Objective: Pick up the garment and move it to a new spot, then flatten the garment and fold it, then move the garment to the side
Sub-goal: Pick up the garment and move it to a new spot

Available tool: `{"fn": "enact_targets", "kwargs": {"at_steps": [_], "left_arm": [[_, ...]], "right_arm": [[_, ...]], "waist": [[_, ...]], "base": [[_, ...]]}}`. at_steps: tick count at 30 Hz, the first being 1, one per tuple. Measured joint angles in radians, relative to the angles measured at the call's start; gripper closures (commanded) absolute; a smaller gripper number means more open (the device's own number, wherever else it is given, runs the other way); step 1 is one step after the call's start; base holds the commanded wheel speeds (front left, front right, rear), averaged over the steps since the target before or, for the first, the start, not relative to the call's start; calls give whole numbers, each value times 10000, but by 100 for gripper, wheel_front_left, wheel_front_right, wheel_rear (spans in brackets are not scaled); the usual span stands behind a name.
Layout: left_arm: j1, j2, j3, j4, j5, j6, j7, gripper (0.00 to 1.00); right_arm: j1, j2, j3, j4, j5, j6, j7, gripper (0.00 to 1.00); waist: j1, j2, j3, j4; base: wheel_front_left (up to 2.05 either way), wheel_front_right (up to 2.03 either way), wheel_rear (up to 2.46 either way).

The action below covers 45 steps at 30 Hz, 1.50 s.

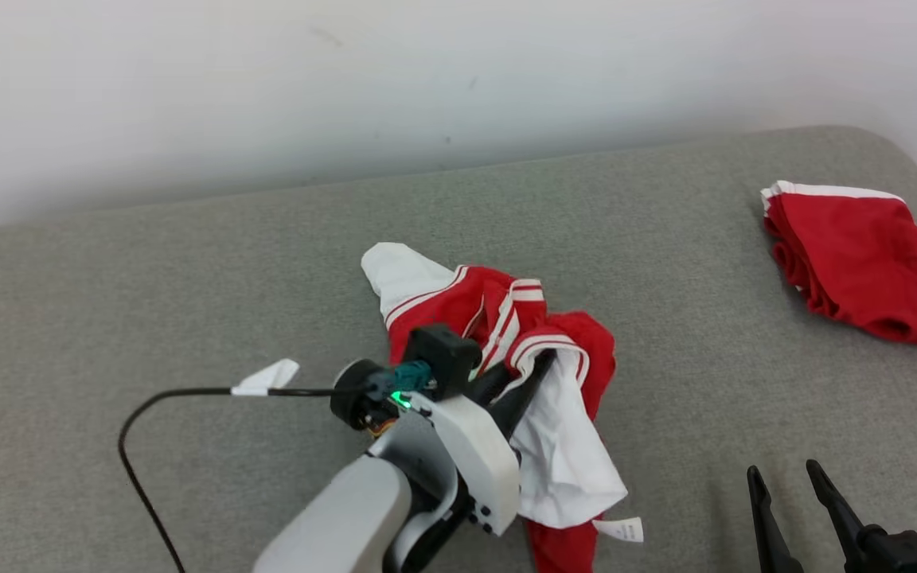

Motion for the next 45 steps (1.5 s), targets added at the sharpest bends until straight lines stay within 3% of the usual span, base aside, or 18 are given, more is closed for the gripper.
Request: {"fn": "enact_targets", "kwargs": {"at_steps": [4, 6, 7, 8, 9, 16, 25, 31, 35, 38, 45], "left_arm": [[27, -360, -456, 1214, 54, -56, -581, 99], [3, -483, -725, 1730, 109, -92, -974, 71], [-4, -537, -809, 1985, 109, -125, -1183, 50], [-6, -589, -874, 2213, 4, -174, -1373, 9], [-24, -612, -1005, 2424, -15, -176, -1534, 0], [-65, -654, -1695, 2612, -830, 71, -2552, 0], [1060, -571, -1448, 1912, -1246, 1162, -3553, 0], [2424, -2, -648, 1149, -1147, 1969, -3747, 0], [3313, 286, 96, 403, -531, 2485, -3777, 0], [4079, 326, 759, -169, -163, 2642, -3781, 0], [5751, 372, 2399, -905, 721, 2500, -3785, 0]], "right_arm": [[-31, 31, 42, 40, 40, 0, 2, 0], [-65, 36, 75, 61, 42, 0, 0, 0], [-77, 36, 84, 69, 42, 0, 0, 0], [-88, 38, 92, 79, 42, 0, 0, 0], [-105, 42, 94, 92, 42, 0, 2, 0], [-124, 36, 58, 184, 42, 0, 2, 0], [226, -31, -236, 134, 40, 0, 2, 0], [572, -134, -485, 56, 38, 0, 2, 0], [779, -186, -702, -50, 36, 0, 2, 0], [904, -211, -826, -111, -27, 0, 0, 0], [1099, -261, -984, -244, -205, 0, 2, 0]], "waist": [[0, 0, 127, -239], [0, 0, 165, -325], [0, 0, 181, -351], [0, 0, 195, -368], [1, 0, 200, -381], [1, 0, 77, -347], [0, 0, -454, -70], [0, 0, -907, 173], [0, 0, -1070, 411], [0, 0, -1154, 569], [0, 0, -1318, 848]], "base": [[0, 0, 0], [0, 0, 0], [0, 0, 0], [0, 0, 0], [0, 0, 0], [0, 0, 0], [0, 0, 0], [0, 0, 0], [0, 0, 0], [0, 0, 0], [0, 0, 0]]}}
